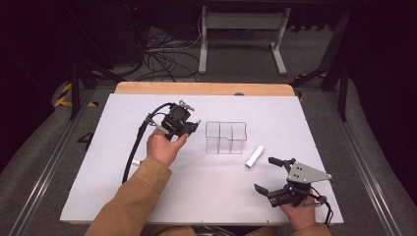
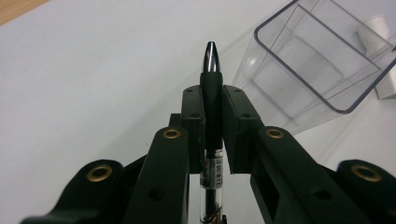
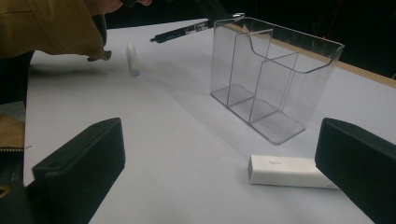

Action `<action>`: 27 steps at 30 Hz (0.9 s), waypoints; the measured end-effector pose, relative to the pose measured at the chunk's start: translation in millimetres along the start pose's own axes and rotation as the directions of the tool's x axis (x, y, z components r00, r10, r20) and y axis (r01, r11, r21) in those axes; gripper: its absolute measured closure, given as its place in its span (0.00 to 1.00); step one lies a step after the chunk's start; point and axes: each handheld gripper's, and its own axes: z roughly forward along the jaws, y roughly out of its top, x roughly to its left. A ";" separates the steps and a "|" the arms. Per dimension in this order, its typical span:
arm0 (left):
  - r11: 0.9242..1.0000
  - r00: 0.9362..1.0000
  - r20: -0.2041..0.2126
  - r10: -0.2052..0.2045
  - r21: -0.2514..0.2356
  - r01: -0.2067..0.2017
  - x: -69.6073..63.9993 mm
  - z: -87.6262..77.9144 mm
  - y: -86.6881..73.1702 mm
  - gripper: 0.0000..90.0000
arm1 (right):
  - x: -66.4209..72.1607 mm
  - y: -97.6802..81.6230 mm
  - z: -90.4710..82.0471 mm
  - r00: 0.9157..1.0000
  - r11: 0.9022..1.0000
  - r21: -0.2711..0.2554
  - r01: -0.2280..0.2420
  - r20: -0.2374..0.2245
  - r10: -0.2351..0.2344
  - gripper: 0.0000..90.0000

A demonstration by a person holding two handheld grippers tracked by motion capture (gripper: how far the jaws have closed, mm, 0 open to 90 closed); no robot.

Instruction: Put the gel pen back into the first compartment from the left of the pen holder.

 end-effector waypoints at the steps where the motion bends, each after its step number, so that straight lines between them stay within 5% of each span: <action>1: 1.000 1.000 0.004 -0.003 -0.010 0.003 0.1 -1.2 0.0 0.89 | 0.1 0.0 0.1 1.000 1.000 0.001 0.000 -0.001 0.000 0.02; 11: 0.991 0.998 0.069 -0.001 -0.132 0.010 1.5 -19.5 0.5 0.89 | 0.0 0.0 0.0 1.000 1.000 -0.001 -0.002 0.000 0.002 0.02; 13: 0.983 0.993 0.119 0.003 -0.181 0.018 2.4 -23.7 0.5 0.89 | 0.0 0.1 0.0 1.000 1.000 -0.002 0.001 0.000 -0.001 0.02; 19: 0.953 0.988 0.151 0.033 -0.303 0.014 -1.1 -37.1 1.2 0.89 | 0.0 0.1 -0.1 1.000 1.000 -0.003 0.003 0.000 -0.003 0.02; 27: 0.902 0.971 0.230 0.065 -0.430 0.042 -1.2 -48.2 1.0 0.89 | 0.1 0.2 -0.4 1.000 1.000 -0.003 0.003 0.000 -0.003 0.02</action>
